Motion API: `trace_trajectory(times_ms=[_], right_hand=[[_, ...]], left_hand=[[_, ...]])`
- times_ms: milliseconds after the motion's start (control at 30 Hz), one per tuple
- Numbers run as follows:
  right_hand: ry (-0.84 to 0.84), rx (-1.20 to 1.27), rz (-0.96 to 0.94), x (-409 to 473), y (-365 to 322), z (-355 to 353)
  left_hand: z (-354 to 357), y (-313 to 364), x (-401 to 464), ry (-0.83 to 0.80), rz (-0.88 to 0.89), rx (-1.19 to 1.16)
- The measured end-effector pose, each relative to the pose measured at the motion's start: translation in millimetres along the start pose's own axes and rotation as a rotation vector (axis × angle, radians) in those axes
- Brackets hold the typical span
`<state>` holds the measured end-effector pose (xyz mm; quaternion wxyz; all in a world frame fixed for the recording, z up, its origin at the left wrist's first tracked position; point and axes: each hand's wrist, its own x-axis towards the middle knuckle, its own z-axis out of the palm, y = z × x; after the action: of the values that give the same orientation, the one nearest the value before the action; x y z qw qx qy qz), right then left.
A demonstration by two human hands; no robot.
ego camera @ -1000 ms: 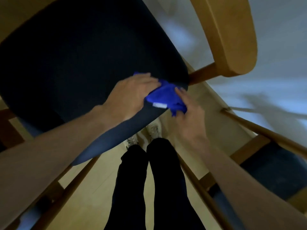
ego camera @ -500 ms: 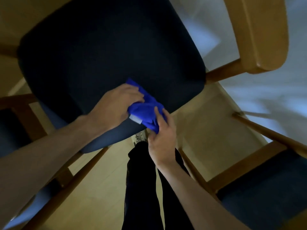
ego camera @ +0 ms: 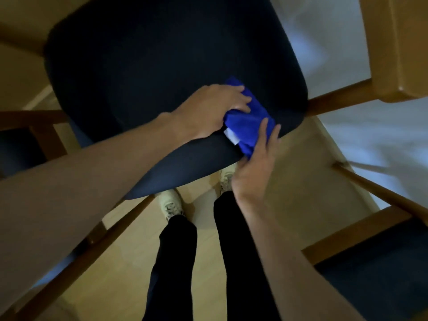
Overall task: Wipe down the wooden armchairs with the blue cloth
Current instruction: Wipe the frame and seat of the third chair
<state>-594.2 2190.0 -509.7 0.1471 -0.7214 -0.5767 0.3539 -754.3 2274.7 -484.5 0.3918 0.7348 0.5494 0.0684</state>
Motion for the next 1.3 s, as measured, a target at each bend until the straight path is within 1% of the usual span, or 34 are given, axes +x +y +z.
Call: trace_trajectory(times_ms=[67,133,233,300,333,367,400,467,500,533,567,633,700,767,833,900,967,1033,1100,1133,1167,1233,1300], right_hand=[[-0.042,0.051,0.025,-36,-11,23],[-0.151,0.074,0.008,-67,-17,33],[-0.346,0.08,-0.022,-92,-21,30],[-0.413,0.064,-0.051,-86,-24,15],[-0.396,0.044,-0.079,-75,-24,5],[-0.353,0.014,-0.113,-60,-25,-7],[-0.295,-0.016,-0.145,-42,-24,-19],[-0.163,-0.055,-0.194,-1,-20,-43],[-0.103,-0.077,-0.213,21,-17,-53],[-0.063,-0.107,-0.227,41,-13,-62],[-0.048,-0.142,-0.239,57,-9,-67],[-0.076,-0.234,-0.246,69,-3,-64],[-0.107,-0.296,-0.231,52,-2,-42],[-0.092,-0.256,-0.173,14,-4,-16],[-0.12,-0.182,-0.112,-30,-12,11],[-0.198,-0.098,-0.088,-72,-22,31],[-0.313,-0.033,-0.091,-104,-29,42],[-0.453,-0.046,-0.143,-119,-31,43],[-0.552,-0.129,-0.286,-110,-35,34],[-0.568,-0.155,-0.368,-98,-40,28],[-0.565,-0.169,-0.447,-81,-48,23],[-0.544,-0.208,-0.603,-38,-71,20],[-0.536,-0.243,-0.757,11,-99,26]], left_hand=[[1,-10,-39,-0.01,-0.048,0.02],[2,-17,-73,-0.044,-0.121,0.109],[-2,-18,-111,-0.195,-0.234,0.241],[-4,-15,-122,-0.279,-0.295,0.257],[-7,-11,-121,-0.281,-0.307,0.237],[-10,-6,-114,-0.24,-0.301,0.21],[-11,0,-102,-0.161,-0.283,0.182],[-12,14,-62,0.048,-0.211,0.126],[-13,21,-39,0.129,-0.172,0.099],[-13,27,-17,0.174,-0.14,0.078],[-13,30,2,0.183,-0.122,0.071],[-10,25,18,0.139,-0.108,0.084],[-4,14,5,0.085,-0.134,0.092],[6,11,-24,0.092,-0.203,0.108],[16,9,-62,0.076,-0.312,0.155],[24,4,-103,0.024,-0.396,0.196],[30,-3,-141,-0.054,-0.497,0.195],[31,-5,-165,-0.147,-0.647,0.208],[30,-5,-181,-0.162,-0.779,0.209],[28,-4,-186,-0.132,-0.822,0.166],[25,-3,-192,-0.063,-0.85,0.086],[19,-1,-196,0.179,-0.848,-0.046],[12,-6,-187,0.457,-0.804,-0.027]])
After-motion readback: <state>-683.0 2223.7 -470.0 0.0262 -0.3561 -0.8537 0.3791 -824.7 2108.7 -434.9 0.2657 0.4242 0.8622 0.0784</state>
